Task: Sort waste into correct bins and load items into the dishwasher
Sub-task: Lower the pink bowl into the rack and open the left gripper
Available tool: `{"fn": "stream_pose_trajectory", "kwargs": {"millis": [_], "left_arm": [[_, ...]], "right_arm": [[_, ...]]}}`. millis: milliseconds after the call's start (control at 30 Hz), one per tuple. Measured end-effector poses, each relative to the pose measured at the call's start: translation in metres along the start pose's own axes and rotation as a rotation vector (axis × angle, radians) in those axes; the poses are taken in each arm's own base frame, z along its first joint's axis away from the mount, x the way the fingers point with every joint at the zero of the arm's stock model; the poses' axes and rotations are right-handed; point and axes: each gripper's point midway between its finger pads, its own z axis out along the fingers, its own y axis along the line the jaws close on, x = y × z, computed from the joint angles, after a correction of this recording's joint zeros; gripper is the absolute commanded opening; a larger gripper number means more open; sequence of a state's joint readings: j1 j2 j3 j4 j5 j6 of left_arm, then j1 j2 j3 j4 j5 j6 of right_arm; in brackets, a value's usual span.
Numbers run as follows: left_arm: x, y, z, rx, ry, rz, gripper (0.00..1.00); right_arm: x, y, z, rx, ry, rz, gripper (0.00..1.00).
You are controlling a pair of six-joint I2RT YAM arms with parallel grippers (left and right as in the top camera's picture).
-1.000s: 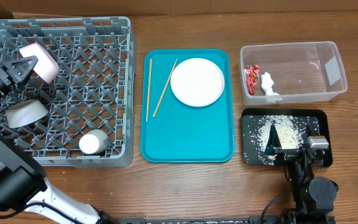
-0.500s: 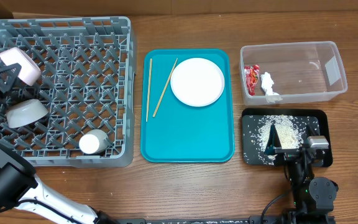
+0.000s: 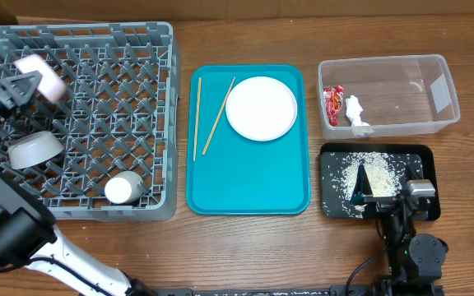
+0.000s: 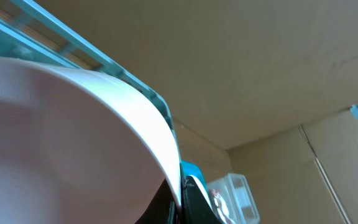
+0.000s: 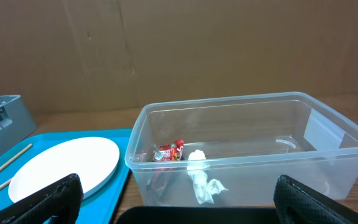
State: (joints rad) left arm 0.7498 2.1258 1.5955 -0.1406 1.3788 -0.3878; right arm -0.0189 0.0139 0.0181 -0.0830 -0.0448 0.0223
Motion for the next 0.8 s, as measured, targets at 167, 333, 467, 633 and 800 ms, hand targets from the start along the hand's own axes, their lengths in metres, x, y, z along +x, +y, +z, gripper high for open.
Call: {"fn": "stream_pose_trajectory", "kwargs": {"millis": [167, 333, 467, 633, 800], "left_arm": [[0.015, -0.013, 0.034, 0.035, 0.066, -0.012, 0.04], [0.028, -0.022, 0.040, 0.079, 0.113, -0.097, 0.04], [0.049, -0.027, 0.037, 0.122, 0.163, -0.251, 0.04], [0.062, -0.033, 0.038, 0.158, 0.186, -0.266, 0.04], [0.062, -0.031, 0.035, 0.153, 0.175, -0.202, 0.04]], "right_arm": [[0.000, 0.000, 0.000, 0.000, 0.000, 0.000, 1.00], [0.000, 0.000, 0.000, 0.000, 0.000, 0.000, 1.00], [0.000, 0.000, 0.000, 0.000, 0.000, 0.000, 1.00], [0.000, 0.000, 0.000, 0.000, 0.000, 0.000, 1.00], [0.000, 0.000, 0.000, 0.000, 0.000, 0.000, 1.00]]}}
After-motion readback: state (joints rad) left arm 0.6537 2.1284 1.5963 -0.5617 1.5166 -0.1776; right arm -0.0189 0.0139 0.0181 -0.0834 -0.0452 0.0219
